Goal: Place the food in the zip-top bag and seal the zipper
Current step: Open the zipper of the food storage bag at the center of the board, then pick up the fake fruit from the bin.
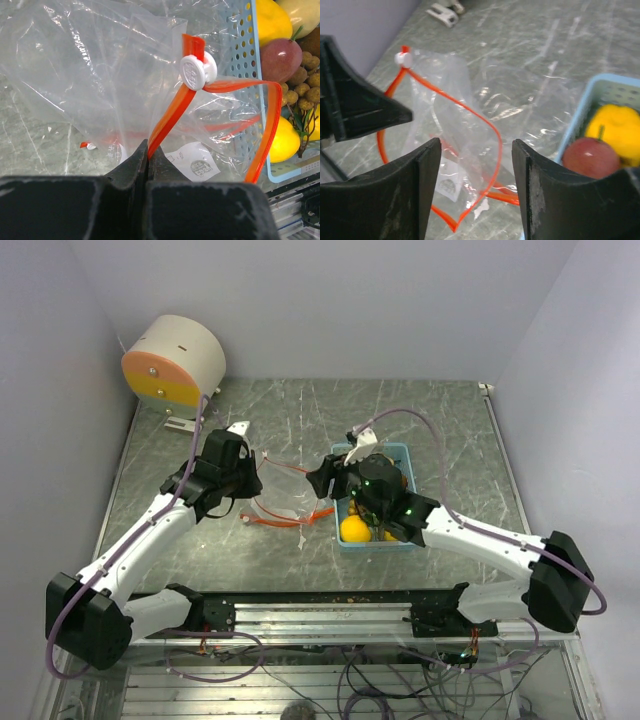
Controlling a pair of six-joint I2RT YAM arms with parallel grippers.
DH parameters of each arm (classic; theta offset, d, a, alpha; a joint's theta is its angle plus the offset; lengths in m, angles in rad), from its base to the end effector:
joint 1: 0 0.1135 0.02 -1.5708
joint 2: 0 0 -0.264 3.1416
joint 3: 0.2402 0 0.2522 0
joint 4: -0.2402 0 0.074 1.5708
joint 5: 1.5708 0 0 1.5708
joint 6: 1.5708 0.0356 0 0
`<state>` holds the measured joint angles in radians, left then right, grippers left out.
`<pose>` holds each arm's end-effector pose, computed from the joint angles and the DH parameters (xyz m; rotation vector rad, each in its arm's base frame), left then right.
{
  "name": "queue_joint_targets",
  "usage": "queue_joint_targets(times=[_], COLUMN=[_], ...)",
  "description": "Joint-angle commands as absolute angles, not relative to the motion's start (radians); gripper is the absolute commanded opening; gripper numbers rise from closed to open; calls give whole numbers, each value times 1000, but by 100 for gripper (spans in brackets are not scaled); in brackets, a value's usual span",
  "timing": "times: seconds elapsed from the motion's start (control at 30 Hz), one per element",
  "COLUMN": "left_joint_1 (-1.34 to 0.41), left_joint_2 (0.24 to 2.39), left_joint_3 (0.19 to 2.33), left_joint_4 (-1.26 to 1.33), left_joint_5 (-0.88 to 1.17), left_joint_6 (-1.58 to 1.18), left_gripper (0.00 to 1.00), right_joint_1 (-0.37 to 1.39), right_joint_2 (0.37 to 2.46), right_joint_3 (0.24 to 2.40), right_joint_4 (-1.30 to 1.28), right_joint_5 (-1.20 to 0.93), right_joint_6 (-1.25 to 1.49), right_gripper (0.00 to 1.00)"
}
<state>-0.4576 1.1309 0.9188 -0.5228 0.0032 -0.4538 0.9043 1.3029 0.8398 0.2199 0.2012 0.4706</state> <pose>0.2161 -0.1066 0.2860 0.0062 2.3517 -0.4630 0.1922 0.2328 0.2861 -0.2589 1.8636 0.7847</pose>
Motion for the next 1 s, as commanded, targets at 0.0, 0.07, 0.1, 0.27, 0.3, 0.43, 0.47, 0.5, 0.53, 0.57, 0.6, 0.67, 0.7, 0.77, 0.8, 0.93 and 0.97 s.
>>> queue_joint_targets(times=[0.0,0.07,0.1,0.27,0.3,0.43,0.47,0.5,0.53,0.57,0.6,0.67,0.7,0.77,0.8,0.93,0.97], left_joint_1=[-465,-466,-466,-466,-466,-467,-467,-467,-468,-468,-468,-468,-468,-468,-468,-469,-469], left_joint_2=[1129,1123,1119,1111,1111,1108,1106,1103,1101,1099,1096,1090,1088,1086,1085,1085,1084], left_joint_3=[912,912,912,914,915,913,912,913,914,915,915,918,918,918,916,912,912], left_joint_4=[-476,-476,-476,-477,-477,-477,-478,-481,-485,-487,-490,-492,-494,-493,-493,-491,-491], left_joint_5=[-8,-3,-3,-1,0,3,3,3,3,1,0,-1,-2,-3,-3,-3,-3], left_joint_6=[-454,-454,-453,-451,-450,-449,-447,-447,-446,-445,-444,-443,-443,-443,-442,-444,-444], left_gripper=[7,7,7,7,7,7,7,7,7,7,7,7,7,7,7,7,7], right_joint_1=[895,875,858,763,749,673,662,656,656,655,655,654,654,654,654,655,655], right_joint_2=[1270,1271,1273,1318,1337,1412,1425,1439,1446,1451,1457,1466,1471,1479,1485,1507,1513], right_joint_3=[878,888,890,893,896,890,884,878,873,870,868,867,865,864,865,855,851], right_joint_4=[-5,-94,-118,-123,-116,-49,-28,-10,4,13,18,26,33,44,48,48,46], right_joint_5=[418,511,531,473,458,323,293,268,253,242,238,232,225,205,197,191,195], right_joint_6=[465,484,489,482,479,467,465,462,457,456,455,453,451,449,448,463,467], right_gripper=[62,71,74,75,75,75,75,75,75,75,74,74,74,74,73,72,72])
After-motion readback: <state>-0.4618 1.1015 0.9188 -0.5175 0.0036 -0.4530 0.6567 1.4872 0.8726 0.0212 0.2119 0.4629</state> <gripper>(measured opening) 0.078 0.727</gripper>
